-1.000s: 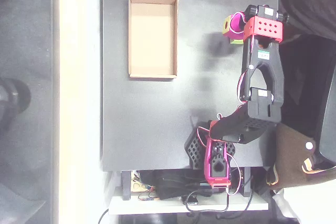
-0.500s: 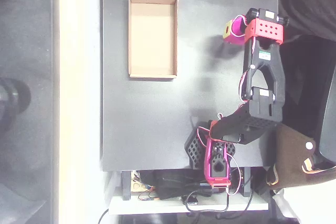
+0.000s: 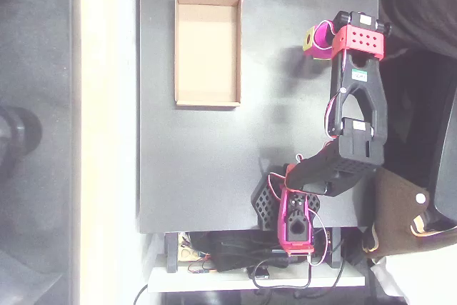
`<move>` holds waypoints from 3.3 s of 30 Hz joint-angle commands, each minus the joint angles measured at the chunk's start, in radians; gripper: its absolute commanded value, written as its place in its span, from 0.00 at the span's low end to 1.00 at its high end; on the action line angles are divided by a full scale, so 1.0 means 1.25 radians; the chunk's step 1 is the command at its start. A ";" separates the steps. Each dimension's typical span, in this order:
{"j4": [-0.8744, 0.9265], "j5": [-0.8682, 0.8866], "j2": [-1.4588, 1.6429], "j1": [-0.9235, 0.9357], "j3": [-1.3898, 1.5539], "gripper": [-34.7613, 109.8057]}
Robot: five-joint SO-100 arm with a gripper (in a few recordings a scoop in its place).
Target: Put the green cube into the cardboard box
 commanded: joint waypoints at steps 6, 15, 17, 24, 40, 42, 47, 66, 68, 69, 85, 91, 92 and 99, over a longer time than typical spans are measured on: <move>-0.056 0.004 0.000 0.009 0.000 0.39; -0.052 0.004 -0.002 0.011 0.006 0.31; -0.052 0.004 -0.002 0.011 0.007 0.31; -0.047 0.004 0.020 0.011 -0.001 0.31; -0.045 0.002 0.317 0.013 0.000 0.31; -0.045 0.002 0.356 0.012 0.000 0.31; -0.050 0.002 0.442 0.004 0.000 0.31; -0.056 0.001 0.634 -0.190 -0.001 0.31; -0.056 0.001 0.634 -0.232 -0.001 0.31; -0.056 0.001 0.634 -0.253 -0.001 0.31; -0.056 0.001 0.571 -0.519 0.017 0.31; -0.056 0.002 0.468 -0.522 0.018 0.31; -0.056 0.002 0.450 -0.522 0.018 0.31; -0.056 0.002 0.325 -0.523 0.018 0.31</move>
